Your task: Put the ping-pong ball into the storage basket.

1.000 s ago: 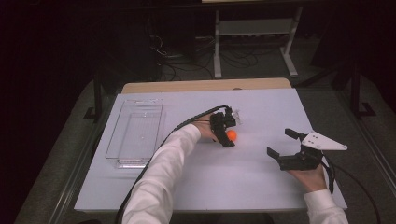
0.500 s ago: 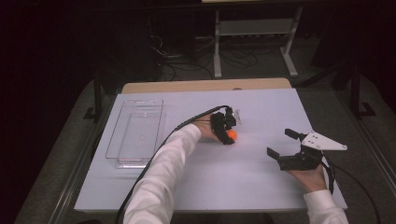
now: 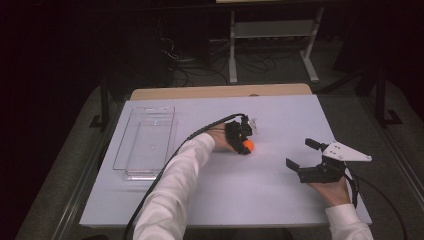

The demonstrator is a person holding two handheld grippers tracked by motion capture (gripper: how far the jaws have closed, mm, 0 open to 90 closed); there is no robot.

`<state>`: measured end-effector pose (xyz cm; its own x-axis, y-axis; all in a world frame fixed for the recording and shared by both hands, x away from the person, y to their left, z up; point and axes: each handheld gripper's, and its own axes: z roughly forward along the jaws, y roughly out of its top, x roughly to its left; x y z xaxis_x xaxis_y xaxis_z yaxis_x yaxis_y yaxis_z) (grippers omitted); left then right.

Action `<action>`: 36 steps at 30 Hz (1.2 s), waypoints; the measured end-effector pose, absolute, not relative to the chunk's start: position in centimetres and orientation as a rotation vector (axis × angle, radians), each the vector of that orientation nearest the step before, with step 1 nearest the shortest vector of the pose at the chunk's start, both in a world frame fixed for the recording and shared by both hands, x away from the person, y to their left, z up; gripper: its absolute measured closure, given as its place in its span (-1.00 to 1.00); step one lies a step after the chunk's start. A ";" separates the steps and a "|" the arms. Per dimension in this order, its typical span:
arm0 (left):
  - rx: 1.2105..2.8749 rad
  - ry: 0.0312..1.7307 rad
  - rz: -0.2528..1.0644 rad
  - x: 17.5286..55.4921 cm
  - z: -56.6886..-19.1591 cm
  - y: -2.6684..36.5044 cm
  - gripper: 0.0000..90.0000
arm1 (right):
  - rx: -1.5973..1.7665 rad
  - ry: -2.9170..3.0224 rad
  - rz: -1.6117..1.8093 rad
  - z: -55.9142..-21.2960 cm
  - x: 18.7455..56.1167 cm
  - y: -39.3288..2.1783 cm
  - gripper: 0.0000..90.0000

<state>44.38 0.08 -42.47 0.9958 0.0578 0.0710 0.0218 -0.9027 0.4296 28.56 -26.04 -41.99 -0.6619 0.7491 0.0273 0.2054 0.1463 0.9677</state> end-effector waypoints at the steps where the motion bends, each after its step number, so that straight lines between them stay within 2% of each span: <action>1: 2.696 0.058 0.117 44.3 -42.5 0.1 0.12 | 0.909 1.961 1.539 -42.0 28.6 -26.0 -1.00; 18: 2.685 0.058 0.146 43.9 -41.5 0.3 0.12 | 0.917 1.964 1.540 -42.1 28.6 -26.1 -1.00; 36: 2.650 0.041 0.201 42.5 -37.7 1.9 0.12 | 0.917 1.974 1.544 -42.2 28.7 -25.8 -1.00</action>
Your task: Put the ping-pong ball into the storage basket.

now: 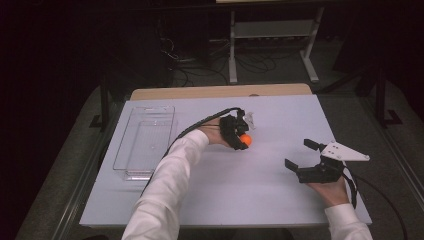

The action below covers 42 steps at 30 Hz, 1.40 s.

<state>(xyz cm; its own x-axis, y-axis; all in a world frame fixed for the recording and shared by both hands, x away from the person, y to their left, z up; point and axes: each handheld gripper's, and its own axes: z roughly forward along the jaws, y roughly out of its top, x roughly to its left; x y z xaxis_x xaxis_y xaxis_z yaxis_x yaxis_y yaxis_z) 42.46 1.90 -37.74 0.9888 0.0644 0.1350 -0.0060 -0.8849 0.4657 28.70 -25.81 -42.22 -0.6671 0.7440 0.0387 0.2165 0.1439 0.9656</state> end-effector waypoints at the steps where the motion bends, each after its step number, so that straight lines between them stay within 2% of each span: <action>1: 2.648 0.041 0.206 42.4 -37.5 2.0 0.12 | 0.918 1.974 1.544 -42.2 28.7 -25.8 -1.00; 28: 2.634 0.077 0.283 40.8 -32.3 6.3 0.13 | 0.912 2.010 1.533 -42.5 28.9 -25.4 -1.00; 42: 2.634 0.106 0.292 40.4 -31.0 7.8 0.13 | 0.922 2.002 1.537 -42.5 28.8 -25.5 -1.00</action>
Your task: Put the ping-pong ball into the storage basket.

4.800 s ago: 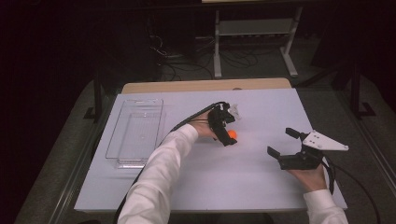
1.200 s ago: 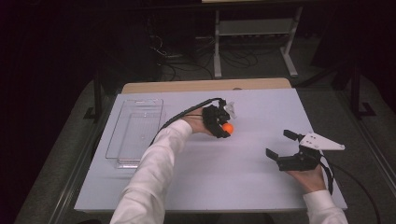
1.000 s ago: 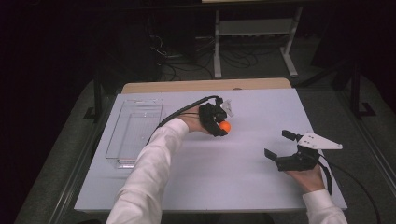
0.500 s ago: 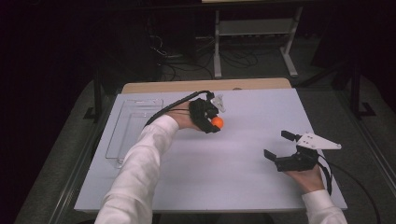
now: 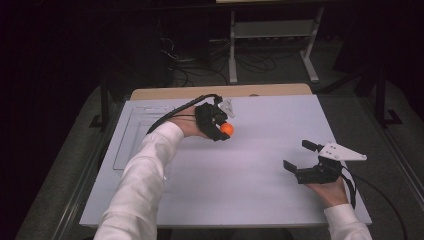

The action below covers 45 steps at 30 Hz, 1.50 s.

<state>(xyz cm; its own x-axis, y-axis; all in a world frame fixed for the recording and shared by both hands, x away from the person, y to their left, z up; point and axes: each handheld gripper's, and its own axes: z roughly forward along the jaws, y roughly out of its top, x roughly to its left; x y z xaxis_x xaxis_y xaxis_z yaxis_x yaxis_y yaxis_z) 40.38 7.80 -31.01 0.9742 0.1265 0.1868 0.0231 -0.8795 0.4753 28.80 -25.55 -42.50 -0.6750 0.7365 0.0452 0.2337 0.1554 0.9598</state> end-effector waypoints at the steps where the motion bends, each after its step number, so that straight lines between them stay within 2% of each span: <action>1: 2.632 0.108 0.292 40.4 -30.9 7.9 0.13 | 0.922 2.000 1.538 -42.5 28.8 -25.6 -1.00; 24: 2.615 0.144 0.382 39.2 -27.5 10.7 0.14 | 0.923 1.989 1.547 -42.4 28.7 -25.7 -1.00; 45: 2.659 0.180 0.383 38.3 -26.3 13.4 0.14 | 0.930 1.996 1.544 -42.4 28.6 -25.8 -1.00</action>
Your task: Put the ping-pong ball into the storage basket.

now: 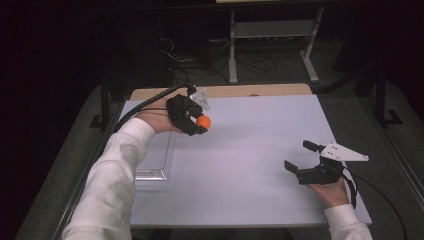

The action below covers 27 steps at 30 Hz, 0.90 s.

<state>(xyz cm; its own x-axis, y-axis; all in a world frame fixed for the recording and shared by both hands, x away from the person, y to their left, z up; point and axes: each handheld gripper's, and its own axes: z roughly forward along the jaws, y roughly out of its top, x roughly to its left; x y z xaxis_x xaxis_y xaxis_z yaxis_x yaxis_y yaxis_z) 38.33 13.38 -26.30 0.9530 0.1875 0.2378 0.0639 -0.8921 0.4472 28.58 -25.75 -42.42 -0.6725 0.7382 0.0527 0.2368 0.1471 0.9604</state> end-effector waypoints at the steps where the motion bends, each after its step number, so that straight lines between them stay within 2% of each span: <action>1: 2.658 0.183 0.392 38.3 -26.2 13.5 0.14 | 0.930 1.997 1.544 -42.4 28.6 -25.7 -1.00; 27: 2.693 0.243 0.411 37.7 -25.6 16.6 0.13 | 0.928 2.009 1.539 -42.5 28.6 -25.6 -1.00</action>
